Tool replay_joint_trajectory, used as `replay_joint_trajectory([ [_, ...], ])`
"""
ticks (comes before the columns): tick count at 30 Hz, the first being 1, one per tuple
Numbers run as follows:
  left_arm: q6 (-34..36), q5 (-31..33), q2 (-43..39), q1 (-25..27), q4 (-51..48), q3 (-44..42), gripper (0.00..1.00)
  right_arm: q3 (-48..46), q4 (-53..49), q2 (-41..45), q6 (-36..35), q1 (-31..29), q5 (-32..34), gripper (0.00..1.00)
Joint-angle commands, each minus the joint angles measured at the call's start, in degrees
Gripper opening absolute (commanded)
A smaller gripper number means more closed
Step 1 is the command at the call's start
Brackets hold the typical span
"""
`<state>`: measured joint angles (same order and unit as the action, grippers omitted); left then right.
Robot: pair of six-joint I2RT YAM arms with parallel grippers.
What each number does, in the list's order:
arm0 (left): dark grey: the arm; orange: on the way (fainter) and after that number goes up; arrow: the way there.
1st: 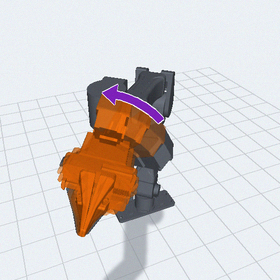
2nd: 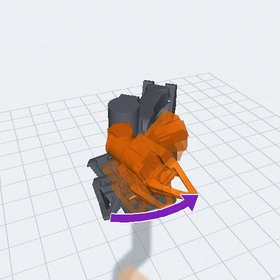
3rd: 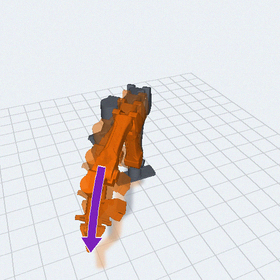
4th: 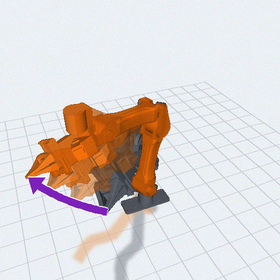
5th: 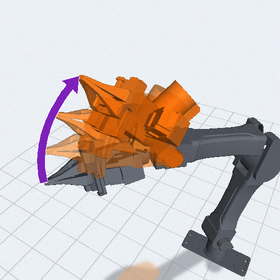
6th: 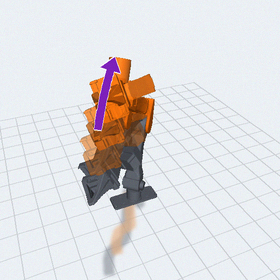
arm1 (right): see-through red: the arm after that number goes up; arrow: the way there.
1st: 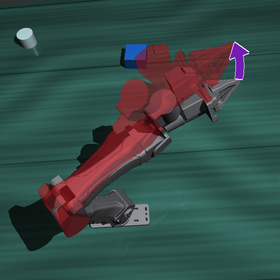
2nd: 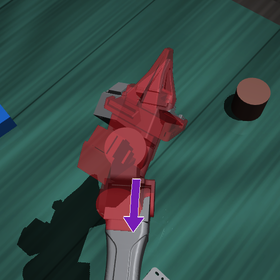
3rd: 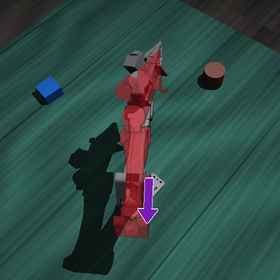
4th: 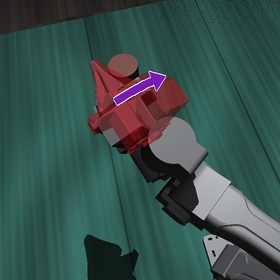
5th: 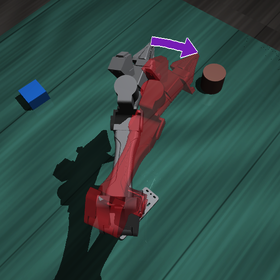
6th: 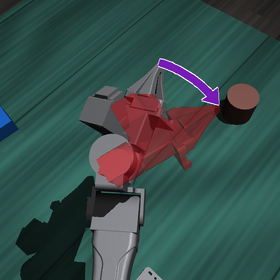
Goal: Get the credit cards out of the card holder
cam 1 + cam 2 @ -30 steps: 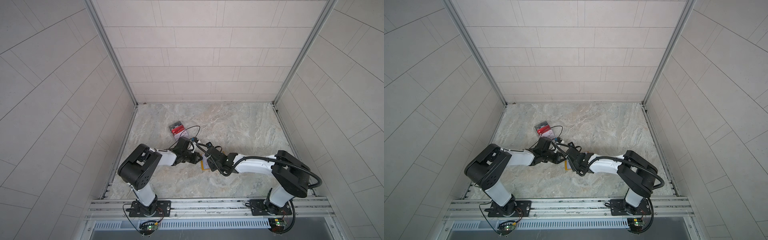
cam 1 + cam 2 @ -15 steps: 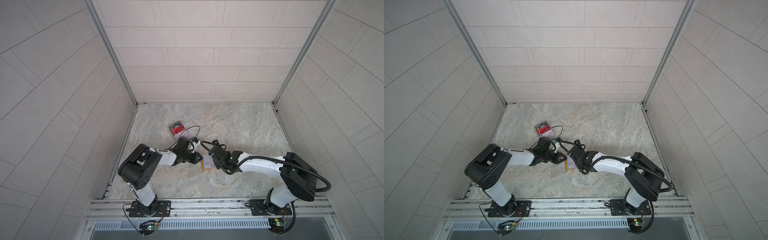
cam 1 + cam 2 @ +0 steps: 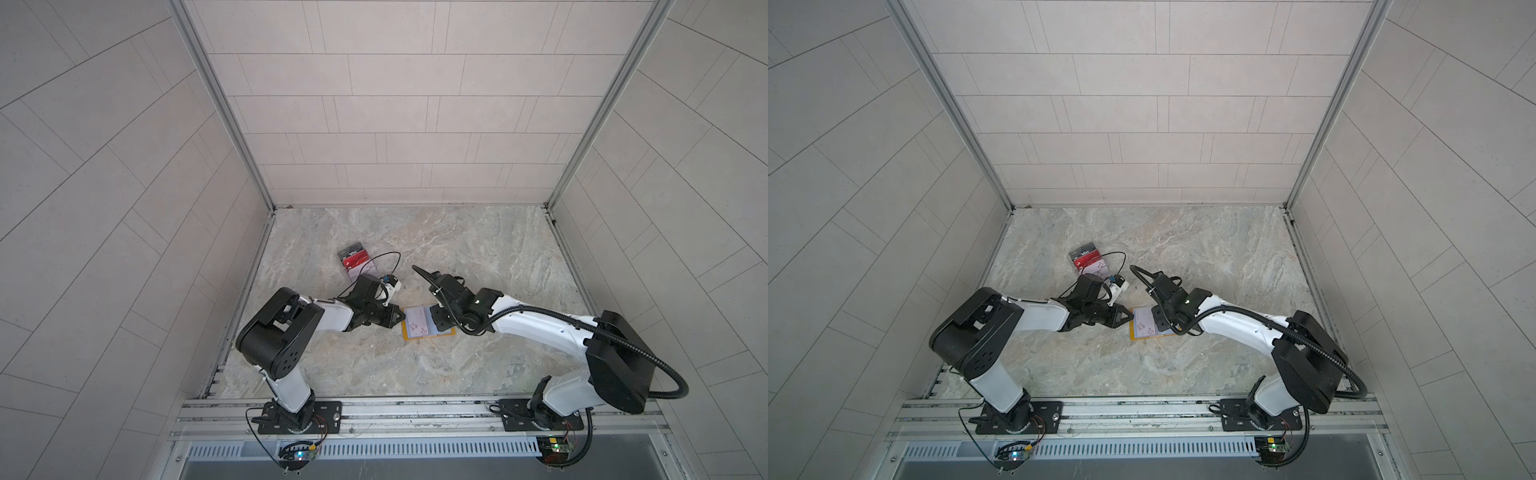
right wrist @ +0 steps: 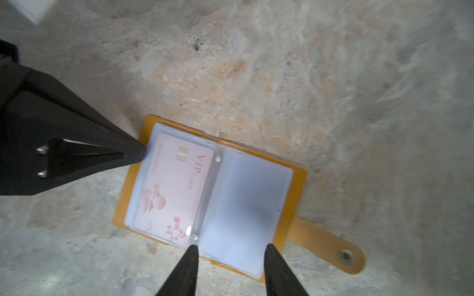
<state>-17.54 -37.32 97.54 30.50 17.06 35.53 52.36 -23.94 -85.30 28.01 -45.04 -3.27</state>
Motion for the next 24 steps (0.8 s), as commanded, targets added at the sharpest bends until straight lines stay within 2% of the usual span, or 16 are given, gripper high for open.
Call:
replay_joint_trajectory([
  [1,0.56,1.33,1.78,0.04,-2.00,-0.97,0.08,-0.90,4.91,-2.33,1.20,1.44,-13.03,0.39],
  [6,0.59,1.29,1.78,0.04,-1.93,-1.15,0.08,-2.57,10.41,-5.16,3.38,4.31,-19.80,0.34],
  [24,0.58,1.11,2.22,0.04,-2.39,-0.42,0.06,-4.79,16.95,-12.42,6.78,9.21,-27.63,0.28],
])
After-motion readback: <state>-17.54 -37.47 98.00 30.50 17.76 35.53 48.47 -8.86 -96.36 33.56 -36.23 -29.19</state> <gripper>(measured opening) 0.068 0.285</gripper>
